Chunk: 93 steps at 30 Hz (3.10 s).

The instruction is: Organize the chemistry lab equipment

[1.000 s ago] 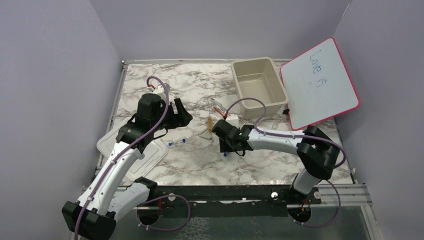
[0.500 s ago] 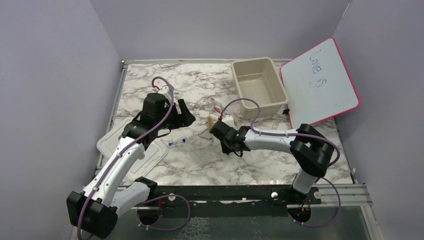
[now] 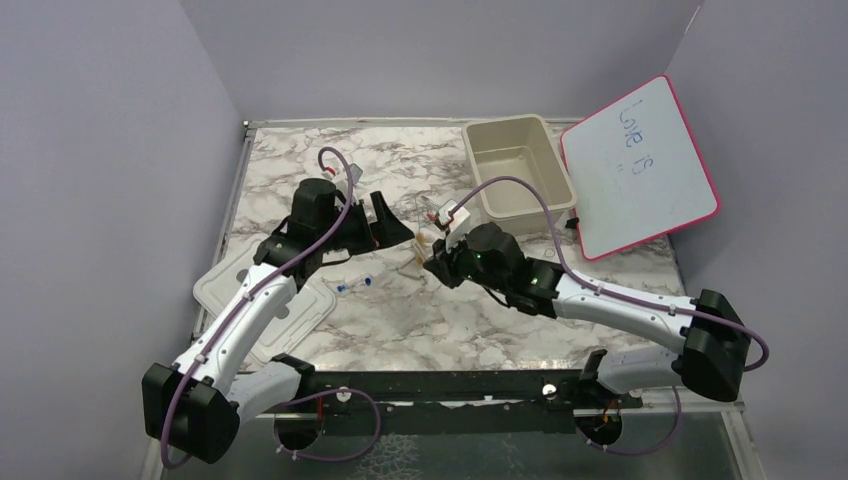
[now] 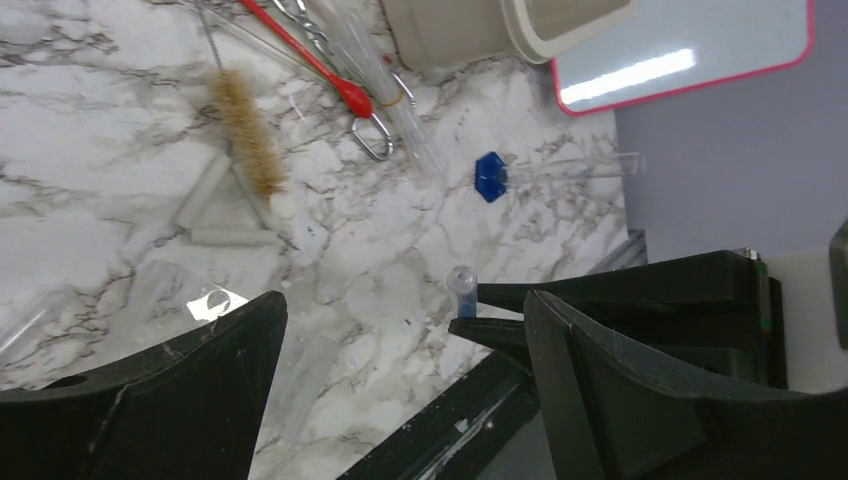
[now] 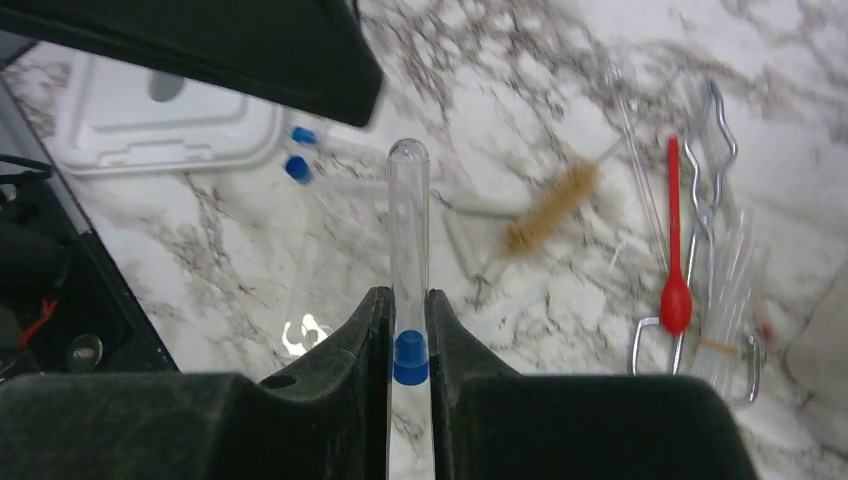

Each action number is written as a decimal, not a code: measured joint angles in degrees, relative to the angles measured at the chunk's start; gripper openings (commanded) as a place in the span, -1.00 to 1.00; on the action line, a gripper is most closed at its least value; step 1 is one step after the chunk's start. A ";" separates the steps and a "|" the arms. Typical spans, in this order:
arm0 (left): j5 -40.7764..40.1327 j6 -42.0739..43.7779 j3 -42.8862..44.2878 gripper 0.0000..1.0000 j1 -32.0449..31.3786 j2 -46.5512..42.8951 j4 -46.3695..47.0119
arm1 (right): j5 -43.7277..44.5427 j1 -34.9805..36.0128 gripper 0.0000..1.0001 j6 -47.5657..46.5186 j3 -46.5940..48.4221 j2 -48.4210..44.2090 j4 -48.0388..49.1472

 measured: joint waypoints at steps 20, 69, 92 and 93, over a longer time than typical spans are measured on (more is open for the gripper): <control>12.68 -8.72 -4.59 -0.85 0.00 0.92 9.20 | -9.38 0.00 -0.59 -14.45 1.68 0.31 6.49; -7.41 -38.84 5.77 -1.00 0.35 1.03 37.97 | -27.43 -20.79 -0.18 68.61 11.28 6.01 39.08; -7.85 -39.78 3.28 -1.00 0.39 0.46 38.91 | -25.77 -21.18 -0.53 70.58 11.98 10.32 42.77; -7.93 -39.82 3.23 -1.00 0.39 0.37 38.91 | -25.77 -21.18 -0.56 70.79 11.98 10.43 43.06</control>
